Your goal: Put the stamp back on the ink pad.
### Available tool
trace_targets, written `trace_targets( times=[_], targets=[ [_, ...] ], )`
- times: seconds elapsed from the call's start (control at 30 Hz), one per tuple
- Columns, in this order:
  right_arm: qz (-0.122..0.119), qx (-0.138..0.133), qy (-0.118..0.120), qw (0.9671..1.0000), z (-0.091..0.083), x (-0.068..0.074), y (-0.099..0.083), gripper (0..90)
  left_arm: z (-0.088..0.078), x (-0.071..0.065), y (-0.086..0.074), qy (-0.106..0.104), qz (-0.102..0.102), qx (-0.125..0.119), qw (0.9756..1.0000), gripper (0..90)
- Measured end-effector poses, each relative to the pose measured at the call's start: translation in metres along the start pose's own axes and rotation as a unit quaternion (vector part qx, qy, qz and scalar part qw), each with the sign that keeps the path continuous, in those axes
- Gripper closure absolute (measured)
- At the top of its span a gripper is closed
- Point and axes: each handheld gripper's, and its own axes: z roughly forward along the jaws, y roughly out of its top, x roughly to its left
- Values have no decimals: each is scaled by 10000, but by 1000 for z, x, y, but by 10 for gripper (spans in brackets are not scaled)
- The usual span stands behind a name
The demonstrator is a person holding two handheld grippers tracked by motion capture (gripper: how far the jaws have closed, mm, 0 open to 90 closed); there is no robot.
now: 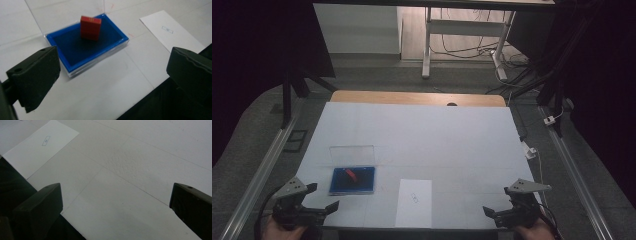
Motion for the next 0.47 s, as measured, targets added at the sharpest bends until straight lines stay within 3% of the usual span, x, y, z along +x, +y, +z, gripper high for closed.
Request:
trace_targets(
  times=[0.27,0.47],
  targets=[
    [2,5,-3,10000,0,0,0,0,1,-3,-5,242,1,305,9992,0],
    [-20,30,-4,10000,1,0,0,0,4,-3,-4,260,-50,486,9985,0]
  ],
)
